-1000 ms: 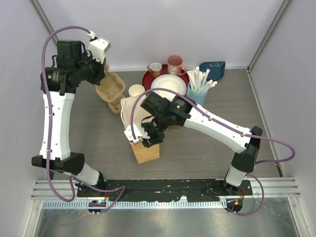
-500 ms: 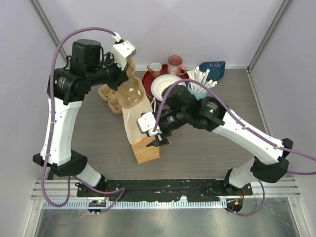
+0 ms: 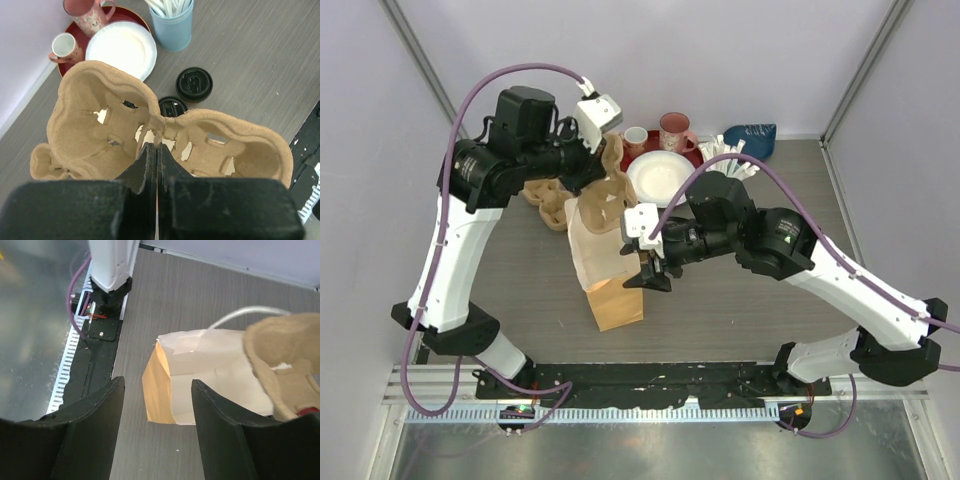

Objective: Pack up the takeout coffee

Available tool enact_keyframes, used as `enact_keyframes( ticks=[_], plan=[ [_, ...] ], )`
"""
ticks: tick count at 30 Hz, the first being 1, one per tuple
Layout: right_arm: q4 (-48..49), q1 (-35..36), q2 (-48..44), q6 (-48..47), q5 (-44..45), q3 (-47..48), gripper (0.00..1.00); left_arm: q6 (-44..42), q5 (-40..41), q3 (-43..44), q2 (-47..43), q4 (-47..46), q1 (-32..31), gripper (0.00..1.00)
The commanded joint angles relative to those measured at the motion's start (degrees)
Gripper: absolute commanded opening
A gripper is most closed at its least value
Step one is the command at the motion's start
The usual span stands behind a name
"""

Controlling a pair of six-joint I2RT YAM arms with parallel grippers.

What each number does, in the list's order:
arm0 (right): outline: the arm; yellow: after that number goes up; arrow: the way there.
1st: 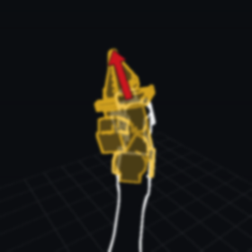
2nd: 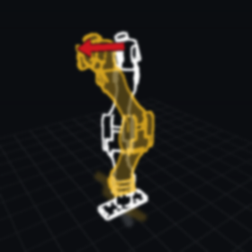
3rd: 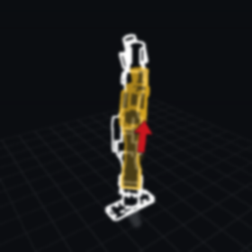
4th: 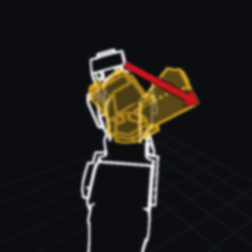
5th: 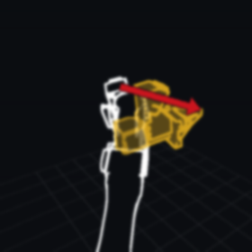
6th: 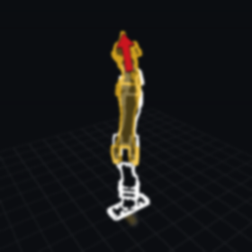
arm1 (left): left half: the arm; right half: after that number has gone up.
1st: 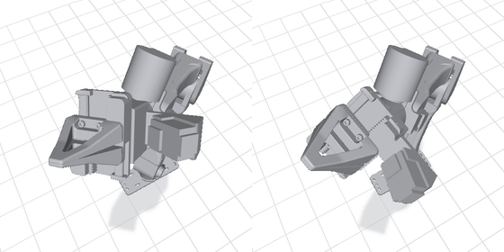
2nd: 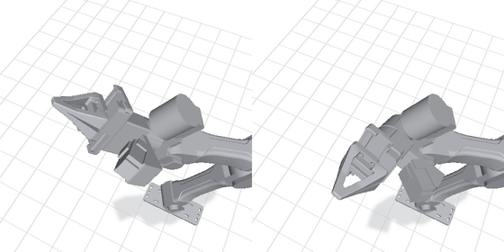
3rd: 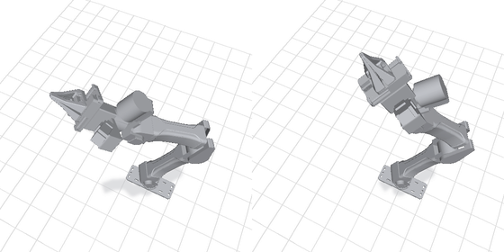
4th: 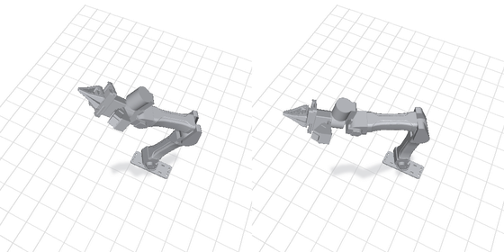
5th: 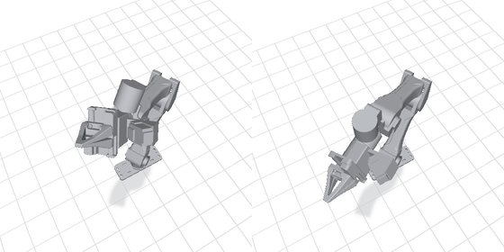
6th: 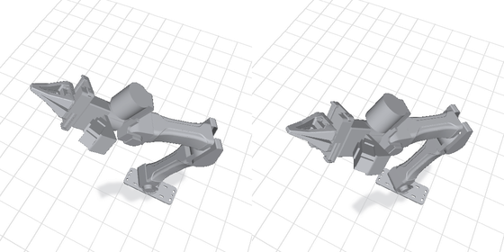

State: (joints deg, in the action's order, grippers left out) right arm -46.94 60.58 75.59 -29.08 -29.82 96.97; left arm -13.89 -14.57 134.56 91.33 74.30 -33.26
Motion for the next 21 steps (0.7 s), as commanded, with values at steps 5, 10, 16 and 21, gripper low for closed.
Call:
enact_keyframes(
  ticks=[5, 10, 16, 21],
  plan=[
    [17.49, -1.6, -7.3, 19.84, 12.41, -7.32, 0.59, 1.23, -0.28, -8.87, -6.51, 0.93, -0.23, 0.0],
    [20.21, -2.13, -8.53, 24.15, 20.74, -8.29, 0.58, 1.67, -3.18, -14.14, -8.27, 0.67, -0.23, 0.0],
    [20.57, -2.48, -7.13, 28.11, 29.55, -8.38, 0.58, 1.32, -3.89, -17.84, -8.1, 0.14, -0.49, 0.0],
    [21.18, -2.74, -5.02, 30.66, 34.39, -7.5, 0.59, 0.8, -2.14, -17.23, -7.75, -0.21, -1.11, 0.0]
  ],
)
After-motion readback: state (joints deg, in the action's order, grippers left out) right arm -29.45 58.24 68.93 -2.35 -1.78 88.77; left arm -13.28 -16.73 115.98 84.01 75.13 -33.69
